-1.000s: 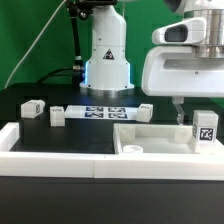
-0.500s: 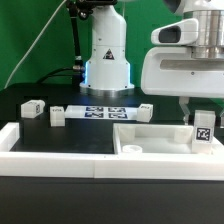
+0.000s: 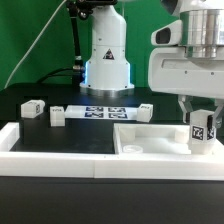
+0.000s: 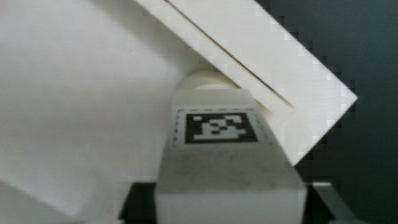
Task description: Assemble one leg
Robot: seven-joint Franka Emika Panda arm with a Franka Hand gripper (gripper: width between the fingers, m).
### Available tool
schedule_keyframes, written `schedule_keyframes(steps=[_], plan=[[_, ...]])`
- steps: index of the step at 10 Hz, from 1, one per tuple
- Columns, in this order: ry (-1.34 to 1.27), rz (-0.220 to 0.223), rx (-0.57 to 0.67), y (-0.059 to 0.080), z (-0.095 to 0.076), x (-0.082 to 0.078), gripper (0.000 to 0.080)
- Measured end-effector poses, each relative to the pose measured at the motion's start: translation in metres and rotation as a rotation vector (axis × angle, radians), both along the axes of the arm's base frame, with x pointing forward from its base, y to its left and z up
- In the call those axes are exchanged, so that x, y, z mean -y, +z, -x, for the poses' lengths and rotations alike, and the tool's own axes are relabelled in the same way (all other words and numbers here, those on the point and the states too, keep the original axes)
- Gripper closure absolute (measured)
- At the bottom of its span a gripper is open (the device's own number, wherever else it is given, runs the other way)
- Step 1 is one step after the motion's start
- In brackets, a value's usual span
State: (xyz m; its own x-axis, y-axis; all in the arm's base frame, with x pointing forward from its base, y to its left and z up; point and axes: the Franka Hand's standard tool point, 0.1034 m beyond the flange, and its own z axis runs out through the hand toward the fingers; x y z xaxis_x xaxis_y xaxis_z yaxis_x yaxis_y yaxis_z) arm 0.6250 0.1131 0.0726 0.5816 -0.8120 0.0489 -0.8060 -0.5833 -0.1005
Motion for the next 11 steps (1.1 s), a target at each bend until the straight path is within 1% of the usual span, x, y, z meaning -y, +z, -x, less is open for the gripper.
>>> schedule_keyframes(steps=[1,4,5,7,8,9,11], plan=[[-0.143,-0.02,-0.004,-0.0002,0.0012,-0.0001,0.0508],[-0.461,-0.075,-0.019,-0.001,0.003,-0.0022,0.0508],[-0.575,-0.087,-0.016,-0.0011,0.0031,-0.0031,0.0507],[-0.708,-0.126,-0.027,-0.0014,0.0034,-0.0023,0.0505],[-0.723,-0.128,-0.038,-0.0015,0.003,-0.0023,0.0505],[-0.803,-0.146,-0.046,-0.0015,0.003,-0.0027,0.0505],[-0.882,-0.16,-0.052,-0.0017,0.0031,-0.0039,0.0505]])
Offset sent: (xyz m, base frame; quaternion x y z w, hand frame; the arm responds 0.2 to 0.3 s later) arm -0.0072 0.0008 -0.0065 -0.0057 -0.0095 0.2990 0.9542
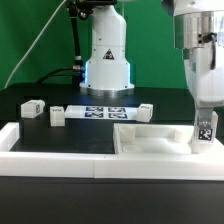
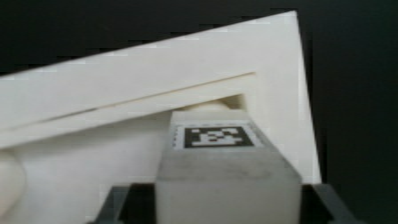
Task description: Assemble one leg
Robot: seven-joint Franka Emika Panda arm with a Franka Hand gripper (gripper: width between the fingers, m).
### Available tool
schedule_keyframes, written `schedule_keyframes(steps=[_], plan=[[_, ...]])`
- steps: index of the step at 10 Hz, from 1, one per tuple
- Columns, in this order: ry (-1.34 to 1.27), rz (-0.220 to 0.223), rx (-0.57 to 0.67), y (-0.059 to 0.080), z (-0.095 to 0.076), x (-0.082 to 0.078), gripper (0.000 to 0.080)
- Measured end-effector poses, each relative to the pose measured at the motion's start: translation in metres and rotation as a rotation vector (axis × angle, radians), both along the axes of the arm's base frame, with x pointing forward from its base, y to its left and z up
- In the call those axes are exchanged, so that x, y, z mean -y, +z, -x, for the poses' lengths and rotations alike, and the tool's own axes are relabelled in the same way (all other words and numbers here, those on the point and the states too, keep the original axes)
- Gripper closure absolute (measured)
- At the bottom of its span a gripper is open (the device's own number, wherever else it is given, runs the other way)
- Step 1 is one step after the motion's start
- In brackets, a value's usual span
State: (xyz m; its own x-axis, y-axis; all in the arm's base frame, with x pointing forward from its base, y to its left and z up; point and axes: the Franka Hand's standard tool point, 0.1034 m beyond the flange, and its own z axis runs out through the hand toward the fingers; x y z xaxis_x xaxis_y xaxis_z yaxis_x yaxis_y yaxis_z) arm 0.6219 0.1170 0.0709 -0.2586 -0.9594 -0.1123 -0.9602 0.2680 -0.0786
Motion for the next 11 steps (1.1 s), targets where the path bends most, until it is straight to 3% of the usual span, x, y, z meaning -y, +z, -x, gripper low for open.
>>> schedule_keyframes(steps=[2,3,4,11], plan=[[0.007,0.001,0.001,-0.0003,0.0001,-0.0001,0.0246],[0.007,0.001,0.0,-0.0004,0.0001,-0.0001,0.0246],[0.007,0.001,0.0,-0.0005,0.0002,-0.0002,0.0171],[0.007,0.001,0.0,-0.0009,0.0003,-0.0004,0.015]])
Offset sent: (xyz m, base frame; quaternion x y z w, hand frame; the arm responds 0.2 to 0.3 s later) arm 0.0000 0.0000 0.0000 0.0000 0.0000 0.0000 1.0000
